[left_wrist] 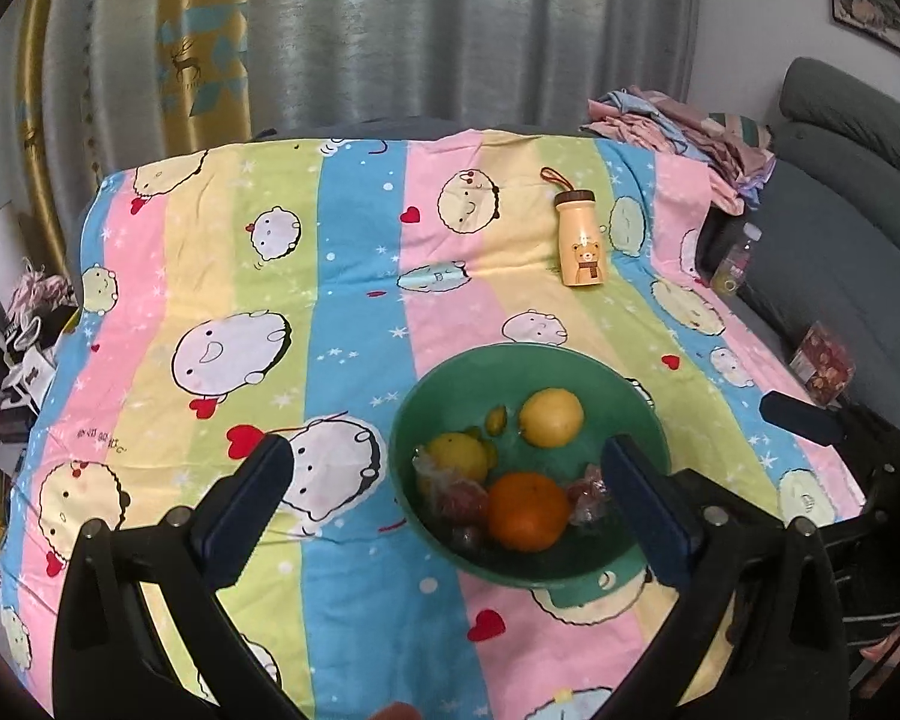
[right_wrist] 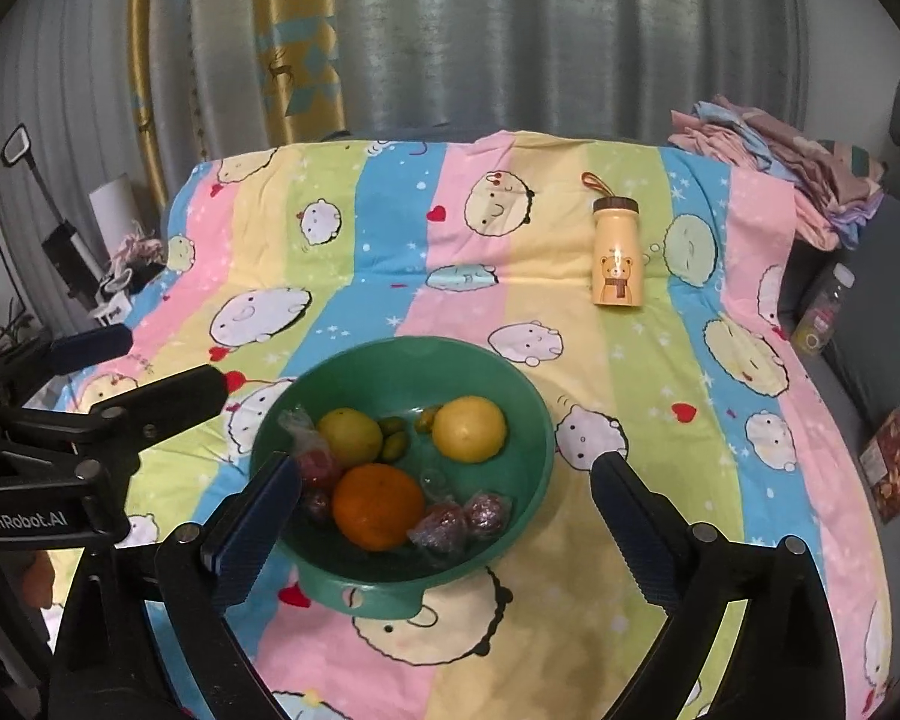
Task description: Organize fruits
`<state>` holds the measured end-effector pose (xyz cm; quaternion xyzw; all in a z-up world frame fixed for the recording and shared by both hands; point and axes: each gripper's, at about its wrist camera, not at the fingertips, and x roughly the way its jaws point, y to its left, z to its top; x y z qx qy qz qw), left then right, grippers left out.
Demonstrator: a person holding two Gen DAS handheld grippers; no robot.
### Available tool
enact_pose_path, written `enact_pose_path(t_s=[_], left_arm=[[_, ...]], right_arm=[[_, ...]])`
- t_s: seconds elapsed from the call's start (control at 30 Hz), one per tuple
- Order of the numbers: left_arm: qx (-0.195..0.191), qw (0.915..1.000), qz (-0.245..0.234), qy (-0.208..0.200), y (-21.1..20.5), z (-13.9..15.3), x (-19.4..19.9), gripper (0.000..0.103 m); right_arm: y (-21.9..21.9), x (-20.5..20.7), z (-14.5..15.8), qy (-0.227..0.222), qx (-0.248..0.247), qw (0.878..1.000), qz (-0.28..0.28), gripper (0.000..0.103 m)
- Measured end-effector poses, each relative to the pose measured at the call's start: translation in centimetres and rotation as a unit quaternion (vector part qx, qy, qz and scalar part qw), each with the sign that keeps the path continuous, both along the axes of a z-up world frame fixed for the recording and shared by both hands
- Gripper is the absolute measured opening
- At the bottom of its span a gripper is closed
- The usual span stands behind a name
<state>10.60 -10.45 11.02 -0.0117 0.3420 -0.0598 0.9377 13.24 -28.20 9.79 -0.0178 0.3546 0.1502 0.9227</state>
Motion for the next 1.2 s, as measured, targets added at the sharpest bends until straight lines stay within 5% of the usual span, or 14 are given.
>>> enact_pose_path(t_s=[0.7, 1.2], left_arm=[[0.013, 0.999, 0.042, 0.008, 0.7, 4.4, -2.2, 0.103], [0.024, 0.9989, 0.037, 0.013, 0.0, 4.7, -2.1, 0.103]], right_arm=[[0.9, -3.0, 5.2, -0.016, -0.018, 1.0, 0.014, 0.097], [0.7, -3.6, 5.8, -0.019, -0.015, 1.0, 0.013, 0.097]])
